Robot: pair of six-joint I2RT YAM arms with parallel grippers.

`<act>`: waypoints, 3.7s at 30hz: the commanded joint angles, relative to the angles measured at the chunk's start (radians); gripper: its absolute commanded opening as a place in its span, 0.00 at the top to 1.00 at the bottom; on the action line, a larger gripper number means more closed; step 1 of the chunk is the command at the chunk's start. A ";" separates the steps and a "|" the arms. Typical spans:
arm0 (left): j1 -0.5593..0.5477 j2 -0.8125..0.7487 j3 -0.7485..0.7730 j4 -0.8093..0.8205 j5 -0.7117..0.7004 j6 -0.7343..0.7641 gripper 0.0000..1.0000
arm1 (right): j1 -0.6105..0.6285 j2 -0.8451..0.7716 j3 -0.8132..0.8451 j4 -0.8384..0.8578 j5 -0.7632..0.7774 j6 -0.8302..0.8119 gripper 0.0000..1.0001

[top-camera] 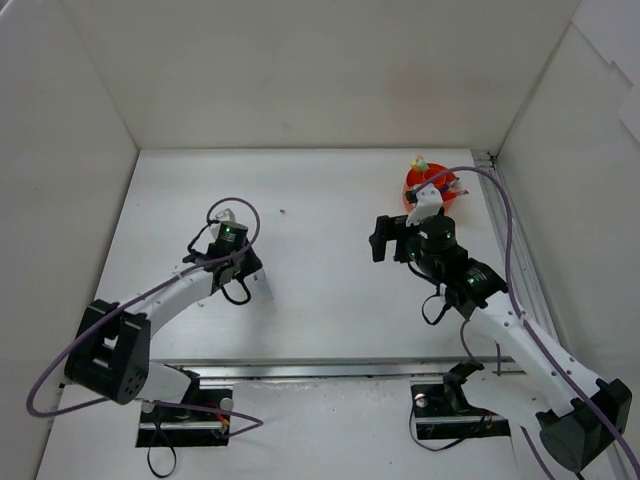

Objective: Sort the stationery into containers
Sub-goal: Pick up the stationery from the center of the board, then place the stationery in the storage box.

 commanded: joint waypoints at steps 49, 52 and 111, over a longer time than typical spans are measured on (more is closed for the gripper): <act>-0.262 -0.602 -0.126 0.317 0.082 0.226 0.00 | 0.216 0.438 0.056 0.674 -0.584 0.168 0.95; -0.262 -0.634 -0.112 0.273 0.010 0.242 0.00 | 0.152 0.392 0.065 0.581 -0.508 0.107 0.96; -0.040 -0.566 -0.023 0.014 -0.156 0.349 0.00 | -0.565 0.890 0.418 0.835 -0.204 -0.400 1.00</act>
